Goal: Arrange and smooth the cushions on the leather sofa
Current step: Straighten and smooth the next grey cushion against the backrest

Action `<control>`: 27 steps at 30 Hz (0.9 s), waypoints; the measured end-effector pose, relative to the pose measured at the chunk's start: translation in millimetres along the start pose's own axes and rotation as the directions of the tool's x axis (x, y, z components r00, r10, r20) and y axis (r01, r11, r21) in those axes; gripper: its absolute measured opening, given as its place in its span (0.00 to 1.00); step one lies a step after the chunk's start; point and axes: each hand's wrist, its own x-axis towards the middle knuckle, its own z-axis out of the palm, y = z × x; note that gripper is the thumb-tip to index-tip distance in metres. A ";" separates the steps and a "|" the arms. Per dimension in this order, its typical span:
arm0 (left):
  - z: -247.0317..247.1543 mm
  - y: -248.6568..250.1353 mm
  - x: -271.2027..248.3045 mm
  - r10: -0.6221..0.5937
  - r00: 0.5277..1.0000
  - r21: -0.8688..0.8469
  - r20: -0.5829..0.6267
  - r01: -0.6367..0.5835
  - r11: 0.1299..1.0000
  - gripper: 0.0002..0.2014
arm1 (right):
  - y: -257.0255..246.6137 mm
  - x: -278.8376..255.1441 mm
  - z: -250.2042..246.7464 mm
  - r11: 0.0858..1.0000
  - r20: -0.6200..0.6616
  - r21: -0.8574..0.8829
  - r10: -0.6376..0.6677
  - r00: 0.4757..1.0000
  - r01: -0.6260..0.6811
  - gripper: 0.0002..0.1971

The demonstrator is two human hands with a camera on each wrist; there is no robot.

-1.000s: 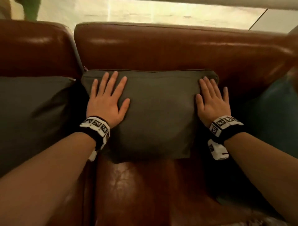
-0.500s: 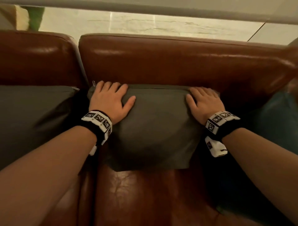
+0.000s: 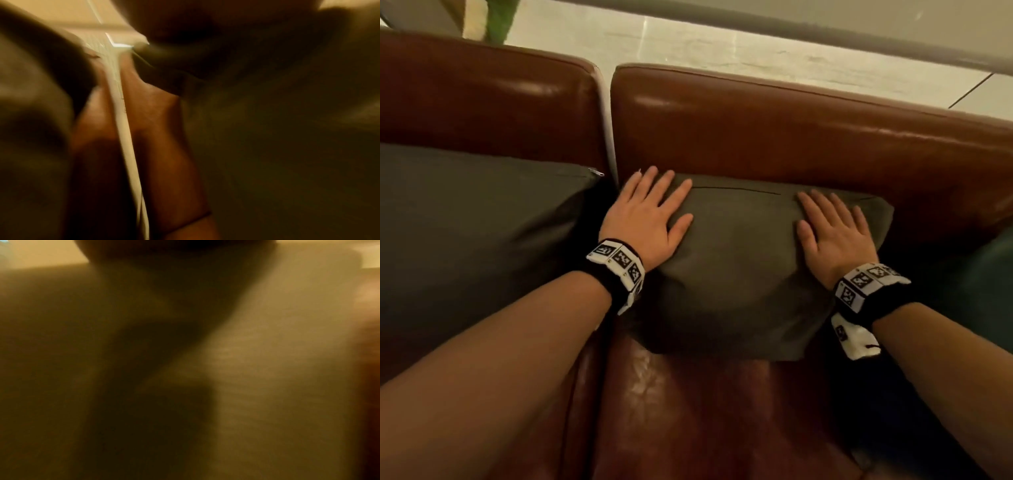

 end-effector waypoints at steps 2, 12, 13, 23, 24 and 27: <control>-8.8 -2.6 -11.8 -0.096 0.994 -0.097 -0.047 0.091 0.991 0.30 | 8.6 -0.7 -8.7 0.993 0.049 -0.003 0.118 0.992 -0.118 0.31; -2.9 13.1 -33.2 -0.641 0.732 -0.795 0.232 0.522 0.308 0.26 | -191.4 42.2 -57.4 0.876 0.003 0.365 -0.341 0.940 0.317 0.24; -6.9 9.1 -28.7 -0.636 0.743 -0.797 0.207 0.505 0.331 0.27 | -200.1 47.2 -54.5 0.873 0.037 0.391 -0.331 0.943 0.291 0.24; 18.7 12.5 -70.1 -0.410 0.870 -0.938 0.273 0.336 0.089 0.26 | -188.5 39.4 -42.0 0.896 -0.034 0.363 -0.263 0.964 0.257 0.22; 24.5 16.3 -71.6 -0.395 0.881 -0.921 0.261 0.350 0.173 0.27 | -187.1 40.2 -40.9 0.913 -0.049 0.306 -0.267 0.962 0.269 0.22; 29.9 21.6 -65.8 -0.473 0.858 -0.853 0.198 0.388 0.348 0.23 | -184.8 37.5 -40.0 0.911 -0.102 0.318 -0.244 0.964 0.264 0.20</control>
